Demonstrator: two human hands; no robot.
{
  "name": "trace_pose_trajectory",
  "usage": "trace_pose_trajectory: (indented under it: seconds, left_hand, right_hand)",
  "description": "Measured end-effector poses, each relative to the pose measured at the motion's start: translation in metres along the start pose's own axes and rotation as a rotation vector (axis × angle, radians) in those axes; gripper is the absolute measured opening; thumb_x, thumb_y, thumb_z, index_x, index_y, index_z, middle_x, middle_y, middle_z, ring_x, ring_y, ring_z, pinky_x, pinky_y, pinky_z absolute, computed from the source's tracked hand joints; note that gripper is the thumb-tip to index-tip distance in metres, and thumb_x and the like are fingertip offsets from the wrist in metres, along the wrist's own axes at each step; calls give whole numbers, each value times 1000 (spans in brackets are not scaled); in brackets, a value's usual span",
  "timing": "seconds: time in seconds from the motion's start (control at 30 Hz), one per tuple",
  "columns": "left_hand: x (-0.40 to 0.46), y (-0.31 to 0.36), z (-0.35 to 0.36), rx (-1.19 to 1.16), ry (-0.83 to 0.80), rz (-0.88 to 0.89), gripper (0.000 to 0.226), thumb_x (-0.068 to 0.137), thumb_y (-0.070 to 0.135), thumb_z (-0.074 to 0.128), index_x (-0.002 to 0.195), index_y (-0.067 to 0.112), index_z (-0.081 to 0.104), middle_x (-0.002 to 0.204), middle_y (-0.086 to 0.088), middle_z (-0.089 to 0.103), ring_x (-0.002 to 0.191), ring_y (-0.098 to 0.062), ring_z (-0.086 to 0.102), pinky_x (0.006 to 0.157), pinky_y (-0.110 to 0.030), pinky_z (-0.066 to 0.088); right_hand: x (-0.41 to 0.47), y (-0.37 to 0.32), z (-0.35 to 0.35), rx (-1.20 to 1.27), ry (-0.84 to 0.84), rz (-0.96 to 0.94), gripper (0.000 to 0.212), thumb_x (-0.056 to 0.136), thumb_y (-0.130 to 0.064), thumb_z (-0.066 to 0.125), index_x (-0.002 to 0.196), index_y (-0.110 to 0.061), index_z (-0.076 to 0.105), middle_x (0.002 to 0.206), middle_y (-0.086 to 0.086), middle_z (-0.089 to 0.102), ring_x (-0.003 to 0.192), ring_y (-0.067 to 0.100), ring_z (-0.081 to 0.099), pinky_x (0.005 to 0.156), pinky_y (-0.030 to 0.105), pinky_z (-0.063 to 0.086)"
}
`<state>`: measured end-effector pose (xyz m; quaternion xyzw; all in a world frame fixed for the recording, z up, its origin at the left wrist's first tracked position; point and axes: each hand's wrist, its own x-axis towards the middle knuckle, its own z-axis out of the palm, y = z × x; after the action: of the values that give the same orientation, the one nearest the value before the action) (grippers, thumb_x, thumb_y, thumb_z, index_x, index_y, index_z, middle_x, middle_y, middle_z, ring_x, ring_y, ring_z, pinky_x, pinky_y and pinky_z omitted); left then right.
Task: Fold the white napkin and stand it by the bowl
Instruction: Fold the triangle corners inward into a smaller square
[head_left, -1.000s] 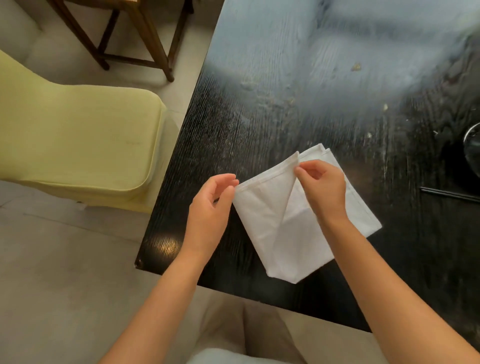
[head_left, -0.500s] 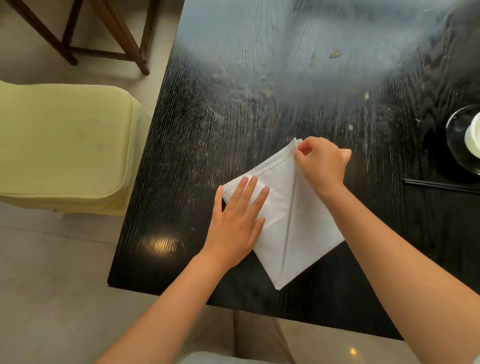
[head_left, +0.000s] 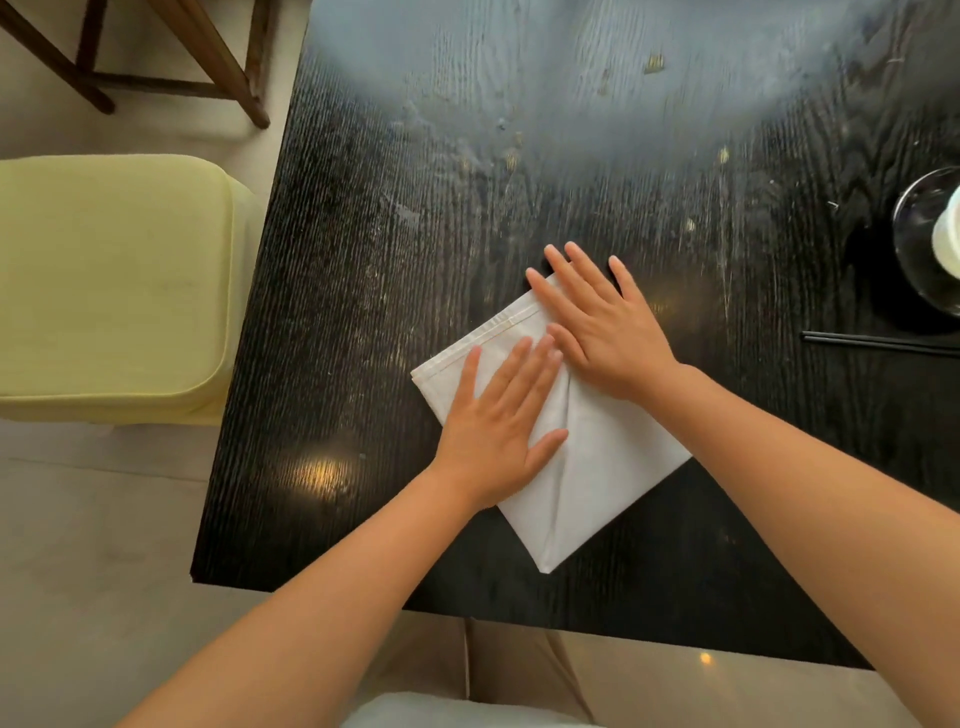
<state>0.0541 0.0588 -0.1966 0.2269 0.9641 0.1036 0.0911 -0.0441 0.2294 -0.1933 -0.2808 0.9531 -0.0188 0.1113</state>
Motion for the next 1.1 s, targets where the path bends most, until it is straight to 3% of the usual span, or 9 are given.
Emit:
trace_pose_trajectory:
  seconds: [0.2,0.37,0.47,0.57,0.63,0.77,0.9,1.1]
  left_hand:
    - [-42,15,17,47,-87,435,63,94,50,21,148,18,15,156,-2,16,144,-21,9,114,-48,8]
    - [-95,33,19,0,-167,521,63,97,49,20,149,12,15,157,-4,14,145,-19,4,116,-40,0]
    - [-88,41,3,-122,-112,364,59,99,44,10,149,12,15,156,-5,15,145,-16,5,116,-40,-1]
    - [-32,39,-13,-175,145,-73,56,99,38,7,149,12,6,158,-5,6,144,-16,5,115,-46,0]
    - [12,31,-16,-143,208,-289,58,98,37,15,148,9,9,157,-6,12,144,-18,10,114,-49,3]
    - [42,9,2,-17,104,-356,62,93,39,19,147,7,16,155,-6,21,143,-18,18,113,-50,7]
    - [28,-3,6,-1,109,-344,61,94,38,21,146,6,21,154,-9,24,142,-21,21,112,-47,8]
    - [-23,-25,3,-5,60,-385,65,94,42,20,147,6,12,156,-11,13,144,-21,9,113,-49,10]
  right_hand:
    - [0,0,1,6,14,-2,53,99,-40,19,149,-26,9,158,4,8,145,20,0,116,49,4]
    - [0,-2,0,7,25,14,53,99,-40,19,148,-28,6,158,2,7,145,19,-3,117,49,2]
    - [1,-2,2,11,39,19,53,99,-39,20,148,-28,8,158,3,9,145,19,-1,117,50,4]
    - [1,-2,5,7,61,19,54,96,-38,20,148,-26,13,158,4,13,145,20,4,116,50,6]
    - [1,-2,6,-10,57,26,53,97,-38,20,148,-27,12,158,3,11,145,19,3,116,49,7]
    - [1,-2,5,10,69,18,55,95,-38,19,148,-25,14,157,4,14,145,20,6,116,50,9]
    - [0,-2,3,13,63,14,54,95,-36,21,148,-25,14,157,4,14,145,20,7,115,50,9]
    - [0,-2,2,2,35,25,54,97,-37,22,149,-26,8,158,2,8,145,18,0,117,49,3]
